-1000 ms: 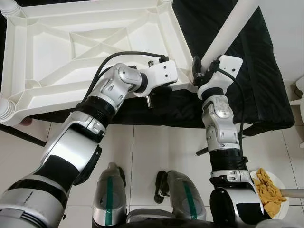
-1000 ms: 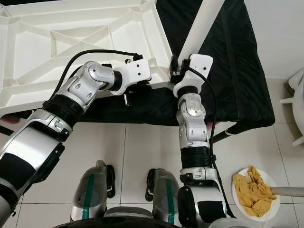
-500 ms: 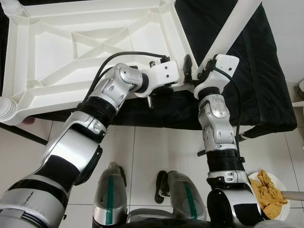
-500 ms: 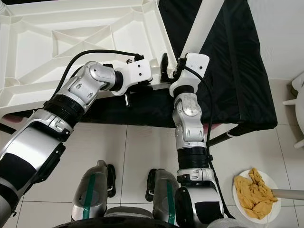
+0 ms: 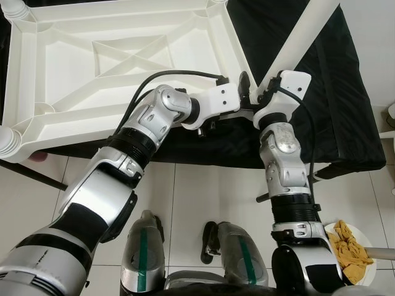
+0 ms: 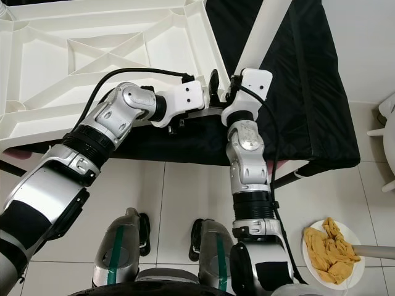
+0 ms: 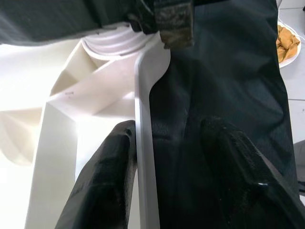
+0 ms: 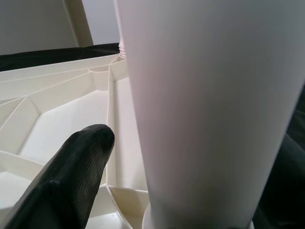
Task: Building children table
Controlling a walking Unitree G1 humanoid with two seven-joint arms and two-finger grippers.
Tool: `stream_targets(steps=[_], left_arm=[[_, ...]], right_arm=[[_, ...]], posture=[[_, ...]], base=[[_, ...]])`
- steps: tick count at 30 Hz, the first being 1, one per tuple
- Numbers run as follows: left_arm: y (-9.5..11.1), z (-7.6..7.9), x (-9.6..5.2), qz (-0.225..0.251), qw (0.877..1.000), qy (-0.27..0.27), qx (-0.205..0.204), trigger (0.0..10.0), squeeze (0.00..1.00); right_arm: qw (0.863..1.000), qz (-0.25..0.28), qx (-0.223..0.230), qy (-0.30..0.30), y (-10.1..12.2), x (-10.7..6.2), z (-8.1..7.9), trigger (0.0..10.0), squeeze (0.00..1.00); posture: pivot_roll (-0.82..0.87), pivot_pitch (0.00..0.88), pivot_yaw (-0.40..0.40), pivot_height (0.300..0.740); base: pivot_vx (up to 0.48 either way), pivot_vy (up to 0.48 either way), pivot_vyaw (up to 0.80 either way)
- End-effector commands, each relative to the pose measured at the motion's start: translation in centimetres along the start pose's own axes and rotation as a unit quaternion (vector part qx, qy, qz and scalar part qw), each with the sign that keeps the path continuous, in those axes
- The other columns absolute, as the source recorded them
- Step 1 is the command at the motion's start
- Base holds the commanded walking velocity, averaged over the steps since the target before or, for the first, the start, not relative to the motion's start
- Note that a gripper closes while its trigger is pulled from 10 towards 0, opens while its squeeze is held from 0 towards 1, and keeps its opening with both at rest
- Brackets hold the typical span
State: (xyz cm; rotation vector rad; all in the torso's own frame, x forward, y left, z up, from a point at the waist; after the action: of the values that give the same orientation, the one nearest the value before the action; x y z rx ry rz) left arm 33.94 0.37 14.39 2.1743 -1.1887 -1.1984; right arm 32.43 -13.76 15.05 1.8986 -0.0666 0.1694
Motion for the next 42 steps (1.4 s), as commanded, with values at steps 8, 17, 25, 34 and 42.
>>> stream_targets(steps=[8, 17, 25, 34, 42], left_arm=[[-0.6, 0.8, 0.4, -0.003, 1.0, 0.005, -0.025, 10.0, 0.0], [-1.7, 1.6, 0.1, -0.018, 0.999, 0.0, -0.036, 10.0, 0.0], [-2.0, 1.6, -0.4, -0.022, 0.999, 0.0, -0.034, 10.0, 0.0], [-1.5, 1.6, -1.1, -0.017, 1.0, 0.006, -0.019, 10.0, 0.0], [-1.5, 2.2, -1.0, -0.014, 0.999, 0.027, -0.041, 10.0, 0.0]], right_arm=[[1.0, 0.002, -0.023, 0.011, 1.1, 0.4, 2.0, 10.0, 0.0], [0.996, -0.001, -0.031, 0.087, 2.8, 1.0, 2.7, 10.0, 0.0], [0.98, -0.051, -0.01, 0.19, 2.1, 0.1, 2.4, 10.0, 0.0], [0.967, -0.089, -0.046, 0.236, 1.6, -0.1, 4.7, 10.0, 0.0], [0.961, -0.112, -0.054, 0.248, 1.8, 0.6, 6.1, 10.0, 0.0]], posture=[[0.01, 0.048, -0.054, 0.74], [0.01, 0.052, -0.052, 0.74], [0.01, 0.054, -0.045, 0.74], [0.02, 0.057, -0.045, 0.74], [0.02, 0.057, -0.063, 0.74]], base=[[0.0, 0.0, 0.0], [0.0, 0.0, 0.0], [0.0, 0.0, 0.0], [0.0, 0.0, 0.0], [0.0, 0.0, 0.0]])
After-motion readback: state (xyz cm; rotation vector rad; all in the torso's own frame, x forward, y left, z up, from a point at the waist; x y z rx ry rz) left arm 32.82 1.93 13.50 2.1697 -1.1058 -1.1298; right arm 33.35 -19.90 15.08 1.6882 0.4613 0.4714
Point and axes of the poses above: a point about 5 cm out from each wrist's last joint towards the gripper, its own x axis pointing out of the wrist towards the gripper, its own y axis along the axis of the wrist's last joint, z = x × y, the point moved 1 cm from there along x, pointing out of the wrist towards the gripper, and after that the axes turned 15 degrees about x, right-handed, at the moved point
